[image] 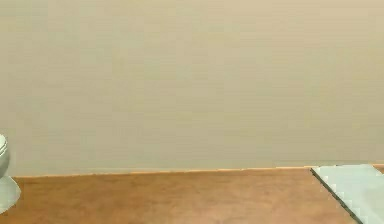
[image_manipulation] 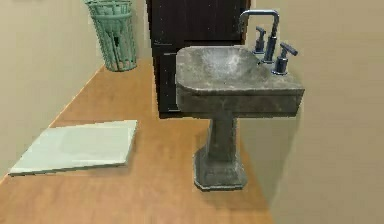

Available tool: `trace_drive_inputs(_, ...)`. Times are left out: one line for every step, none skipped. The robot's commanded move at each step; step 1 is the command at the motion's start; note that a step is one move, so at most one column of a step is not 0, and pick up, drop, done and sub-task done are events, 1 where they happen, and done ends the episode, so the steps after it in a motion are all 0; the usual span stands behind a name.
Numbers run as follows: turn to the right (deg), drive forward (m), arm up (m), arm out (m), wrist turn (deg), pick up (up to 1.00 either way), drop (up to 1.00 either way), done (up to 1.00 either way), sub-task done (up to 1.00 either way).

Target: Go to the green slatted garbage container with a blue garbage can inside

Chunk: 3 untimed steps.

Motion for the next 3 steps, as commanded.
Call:
trace_drive_inputs(45.0,0.0,0.0,0.0,0.0,0.0,0.0,0.0,0.0)
trace_drive_inputs(0.0,0.75,0.0,0.0,0.0,0.0,0.0,0.0,0.0)
trace_drive_inputs(30.0,0.0,0.0,0.0,0.0,0.0,0.0,0.0,0.0)
